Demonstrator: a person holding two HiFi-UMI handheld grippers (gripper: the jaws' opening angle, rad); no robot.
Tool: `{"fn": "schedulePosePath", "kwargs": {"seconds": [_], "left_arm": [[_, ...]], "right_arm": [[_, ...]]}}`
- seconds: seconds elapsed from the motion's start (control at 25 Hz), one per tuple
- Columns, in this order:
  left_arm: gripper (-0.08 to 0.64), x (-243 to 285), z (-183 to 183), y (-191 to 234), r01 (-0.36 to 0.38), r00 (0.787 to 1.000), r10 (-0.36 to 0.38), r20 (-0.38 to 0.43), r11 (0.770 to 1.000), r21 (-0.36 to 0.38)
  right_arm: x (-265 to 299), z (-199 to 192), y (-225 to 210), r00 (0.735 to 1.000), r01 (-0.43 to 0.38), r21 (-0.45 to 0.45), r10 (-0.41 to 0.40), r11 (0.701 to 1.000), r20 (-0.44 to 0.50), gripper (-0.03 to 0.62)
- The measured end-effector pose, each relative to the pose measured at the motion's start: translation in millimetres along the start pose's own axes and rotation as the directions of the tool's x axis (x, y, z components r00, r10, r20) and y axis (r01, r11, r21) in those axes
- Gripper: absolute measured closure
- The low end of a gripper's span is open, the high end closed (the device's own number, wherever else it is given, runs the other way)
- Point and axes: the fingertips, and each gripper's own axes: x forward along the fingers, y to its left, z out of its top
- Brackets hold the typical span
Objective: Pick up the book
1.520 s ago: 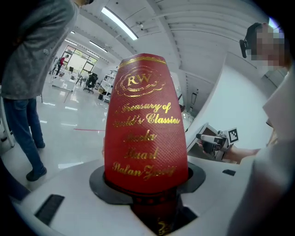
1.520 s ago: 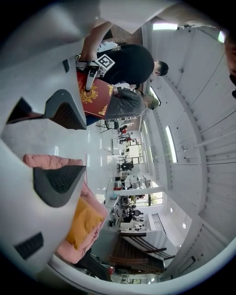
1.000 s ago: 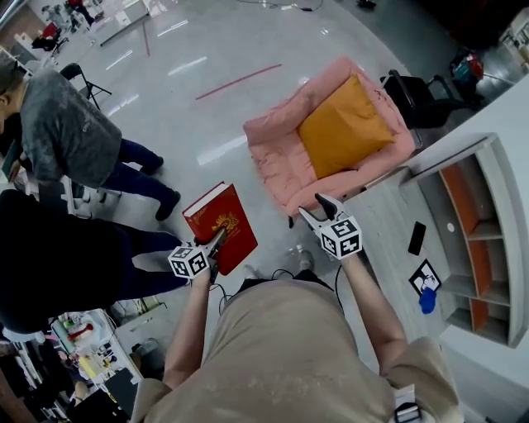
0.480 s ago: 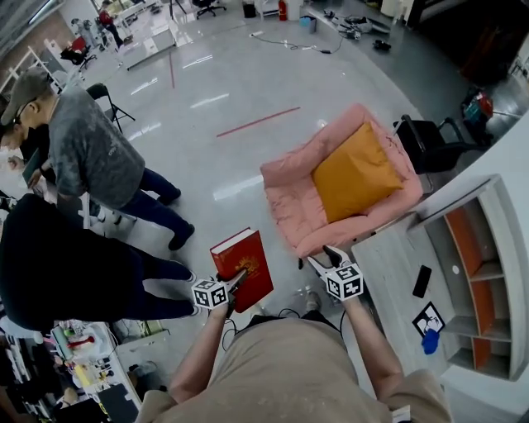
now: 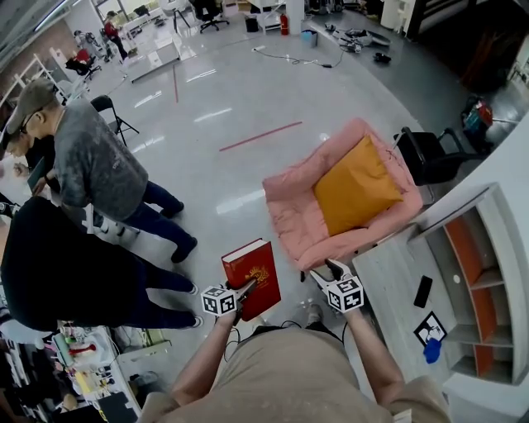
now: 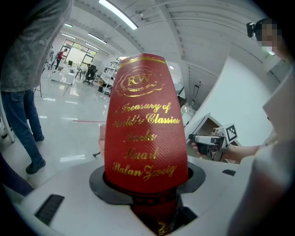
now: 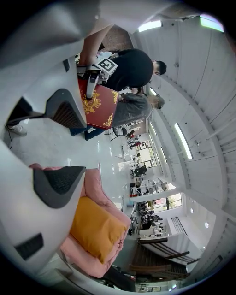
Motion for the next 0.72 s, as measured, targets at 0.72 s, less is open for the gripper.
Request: {"fn": "schedulePosePath", "kwargs": {"seconds": [0.72], "left_arm": [[0.319,12.0,5.3,-6.5,0.007,1.0,-0.007,-0.011,1.0,0.014]], "right_arm": [[-8.6,1.5,-27.8,0.996,0.082,-0.021,-0.082,0.996,0.025,0.345]]}}
